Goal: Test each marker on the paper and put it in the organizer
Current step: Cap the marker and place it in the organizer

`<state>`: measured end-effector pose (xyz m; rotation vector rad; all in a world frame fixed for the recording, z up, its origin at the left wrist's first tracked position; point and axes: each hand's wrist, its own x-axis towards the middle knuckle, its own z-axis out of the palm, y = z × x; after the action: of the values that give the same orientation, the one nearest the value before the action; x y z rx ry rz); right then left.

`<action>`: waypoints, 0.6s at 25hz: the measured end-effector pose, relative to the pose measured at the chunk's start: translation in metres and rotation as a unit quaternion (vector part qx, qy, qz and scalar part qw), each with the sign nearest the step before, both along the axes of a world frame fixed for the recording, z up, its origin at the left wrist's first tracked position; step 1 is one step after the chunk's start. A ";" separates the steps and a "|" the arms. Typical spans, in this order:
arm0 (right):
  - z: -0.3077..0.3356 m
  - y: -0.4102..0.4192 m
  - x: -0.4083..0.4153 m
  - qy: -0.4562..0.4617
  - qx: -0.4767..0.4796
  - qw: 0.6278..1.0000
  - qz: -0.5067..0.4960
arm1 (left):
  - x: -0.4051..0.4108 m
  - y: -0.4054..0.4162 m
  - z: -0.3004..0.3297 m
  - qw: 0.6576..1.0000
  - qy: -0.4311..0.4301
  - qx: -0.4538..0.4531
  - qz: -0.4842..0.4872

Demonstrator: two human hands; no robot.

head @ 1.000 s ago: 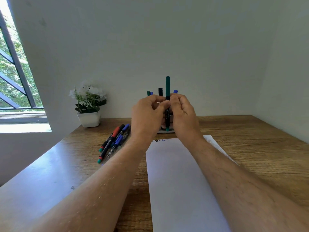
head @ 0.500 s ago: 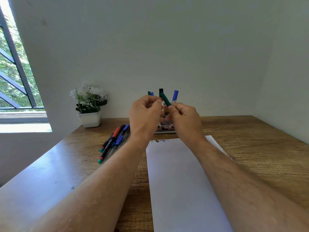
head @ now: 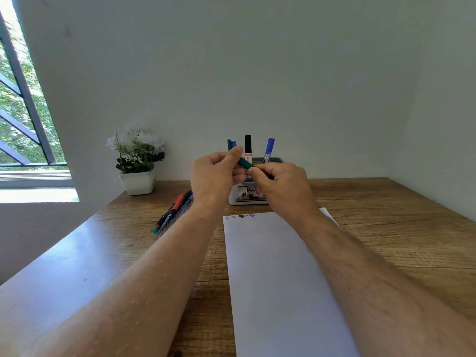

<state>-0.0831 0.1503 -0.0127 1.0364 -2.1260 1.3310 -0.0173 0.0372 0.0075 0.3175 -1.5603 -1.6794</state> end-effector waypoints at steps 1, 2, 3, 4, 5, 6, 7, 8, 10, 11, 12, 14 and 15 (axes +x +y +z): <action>0.001 0.000 0.000 0.001 0.004 1.000 -0.004 | 0.000 0.000 0.000 1.000 0.000 0.002 0.001; 0.001 0.000 0.000 0.002 0.006 1.000 -0.009 | 0.000 0.000 0.001 1.000 0.003 0.006 0.002; 0.002 0.000 0.000 0.000 0.004 1.000 -0.017 | 0.001 -0.001 0.002 1.000 0.009 0.011 0.002; 0.003 0.001 -0.001 -0.004 0.000 1.000 -0.027 | 0.001 -0.001 0.003 1.000 0.015 0.016 0.001; 0.003 0.002 -0.001 -0.007 -0.005 0.999 -0.037 | 0.002 -0.002 0.003 1.000 0.021 0.021 -0.002; 0.003 0.003 -0.002 -0.009 -0.010 0.999 -0.043 | 0.002 -0.002 0.004 0.999 0.026 0.025 -0.009; 0.003 0.004 -0.002 -0.008 -0.016 0.999 -0.045 | 0.002 -0.002 0.004 0.999 0.031 0.029 -0.016; 0.002 0.005 -0.002 -0.007 -0.019 0.999 -0.046 | 0.002 -0.001 0.005 0.999 0.035 0.032 -0.021; -0.001 0.004 -0.003 -0.007 -0.020 0.999 -0.046 | 0.001 -0.002 0.005 0.998 0.044 0.034 -0.022; -0.003 0.004 -0.004 -0.011 -0.018 0.999 -0.046 | 0.001 -0.003 0.005 0.998 0.049 0.037 -0.021; -0.004 0.004 -0.005 -0.015 -0.016 0.999 -0.046 | 0.002 -0.005 0.005 0.997 0.054 0.044 -0.021; -0.005 0.006 -0.006 -0.025 -0.019 0.998 -0.047 | 0.002 -0.010 0.006 0.995 0.061 0.071 -0.025; -0.004 0.006 -0.006 -0.031 -0.025 0.998 -0.046 | 0.003 -0.011 0.007 0.993 0.066 0.093 -0.033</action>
<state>-0.0892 0.1567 -0.0166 0.8781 -2.1456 1.3821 -0.0145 0.0259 0.0142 0.2468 -1.3348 -1.8632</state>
